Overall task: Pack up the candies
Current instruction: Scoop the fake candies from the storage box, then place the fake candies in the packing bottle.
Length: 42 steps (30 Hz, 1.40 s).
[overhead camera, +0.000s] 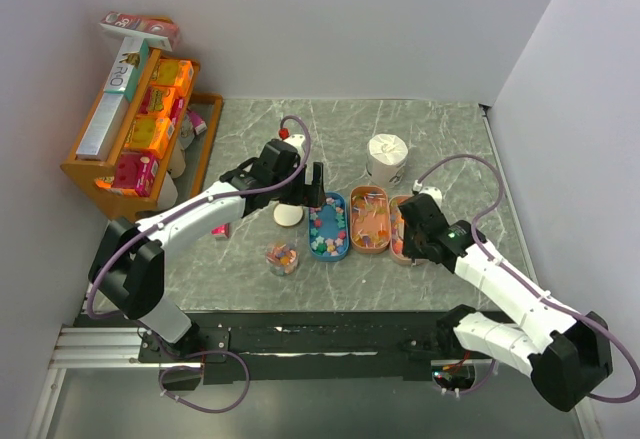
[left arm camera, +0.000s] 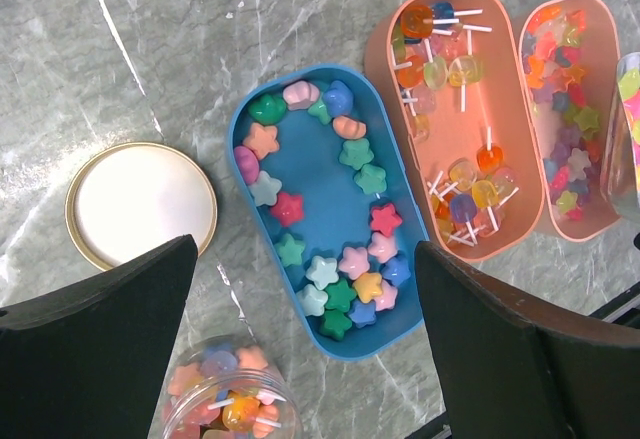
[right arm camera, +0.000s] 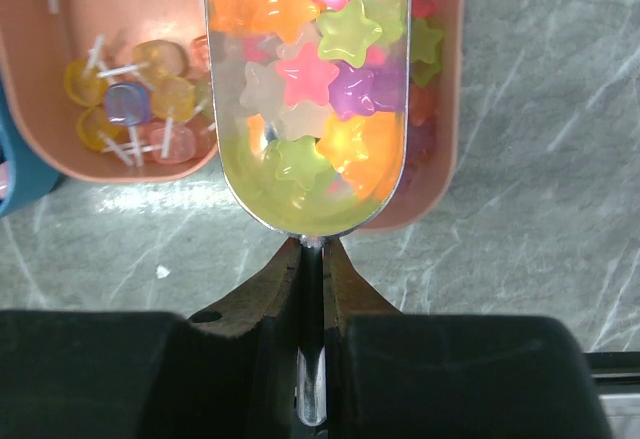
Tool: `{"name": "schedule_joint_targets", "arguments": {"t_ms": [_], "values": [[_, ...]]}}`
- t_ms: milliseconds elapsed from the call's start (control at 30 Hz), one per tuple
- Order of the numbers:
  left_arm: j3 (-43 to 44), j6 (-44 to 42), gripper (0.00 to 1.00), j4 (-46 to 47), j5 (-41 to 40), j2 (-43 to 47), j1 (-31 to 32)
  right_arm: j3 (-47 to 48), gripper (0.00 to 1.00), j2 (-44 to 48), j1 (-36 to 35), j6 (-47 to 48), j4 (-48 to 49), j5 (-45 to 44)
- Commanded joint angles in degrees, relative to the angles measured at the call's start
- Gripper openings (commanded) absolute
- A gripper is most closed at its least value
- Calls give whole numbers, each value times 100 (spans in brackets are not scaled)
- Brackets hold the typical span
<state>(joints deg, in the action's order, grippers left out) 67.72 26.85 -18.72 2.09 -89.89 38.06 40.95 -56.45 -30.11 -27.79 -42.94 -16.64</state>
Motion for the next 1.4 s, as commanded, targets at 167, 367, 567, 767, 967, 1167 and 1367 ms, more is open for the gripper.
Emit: {"name": "schedule_joint_targets", "arguments": {"t_ms": [167, 367, 567, 767, 967, 1167, 1367], "values": [[145, 145, 96, -61, -173, 24, -27, 554, 0, 108, -434, -95, -162, -129], [162, 373, 97, -211, -542, -11, -220, 906, 0, -7, -1022, -200, -487, -164], [22, 663, 96, -492, -369, 198, -940, 1275, 0, -86, -1532, -393, -733, -94], [-470, 866, 97, -457, -261, 761, -1591, 1880, 0, -524, -2297, -806, -1144, -137], [-1076, 1147, 96, -334, -104, 1148, -1723, 2707, 0, -1280, -3132, -1070, -1393, 82], [-1385, 1077, 96, -316, -77, 1368, -1732, 3226, 0, -1905, -3773, -1229, -1287, 618], [-1332, 1112, 96, -299, 19, 1474, -1732, 3752, 0, -2537, -4161, -1282, -1270, 495]]}}
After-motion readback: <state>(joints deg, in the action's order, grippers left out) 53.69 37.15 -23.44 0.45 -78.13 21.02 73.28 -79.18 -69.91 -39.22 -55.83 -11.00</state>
